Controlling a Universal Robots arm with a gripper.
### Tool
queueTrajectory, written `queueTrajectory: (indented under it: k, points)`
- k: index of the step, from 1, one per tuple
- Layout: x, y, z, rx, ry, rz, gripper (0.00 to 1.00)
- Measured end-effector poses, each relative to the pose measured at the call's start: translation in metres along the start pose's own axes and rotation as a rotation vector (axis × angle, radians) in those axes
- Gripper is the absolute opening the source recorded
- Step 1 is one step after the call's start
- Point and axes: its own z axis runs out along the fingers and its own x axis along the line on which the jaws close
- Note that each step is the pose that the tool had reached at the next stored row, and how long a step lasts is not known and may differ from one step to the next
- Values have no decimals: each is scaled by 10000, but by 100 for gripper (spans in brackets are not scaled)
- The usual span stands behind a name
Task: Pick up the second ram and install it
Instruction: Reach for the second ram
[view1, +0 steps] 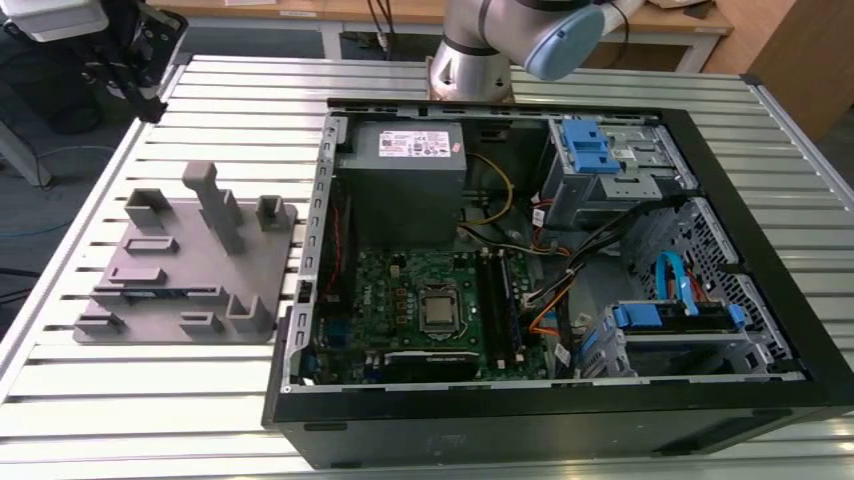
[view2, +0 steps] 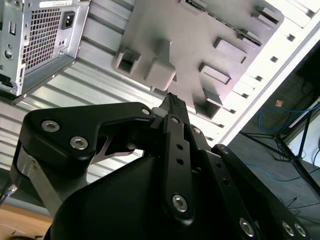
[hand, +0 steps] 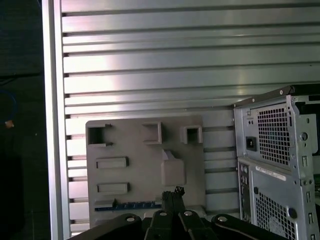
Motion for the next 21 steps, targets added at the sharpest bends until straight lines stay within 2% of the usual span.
queueTrajectory:
  k: [5,15,18,21]
  points:
    - [136,-34,0,-2,-2,1,11]
    - [442,-171,3,0,0,0,11]
    - [494,-220,24,-1,-1,0,11]
    - [498,-256,63,-1,-1,1,11]
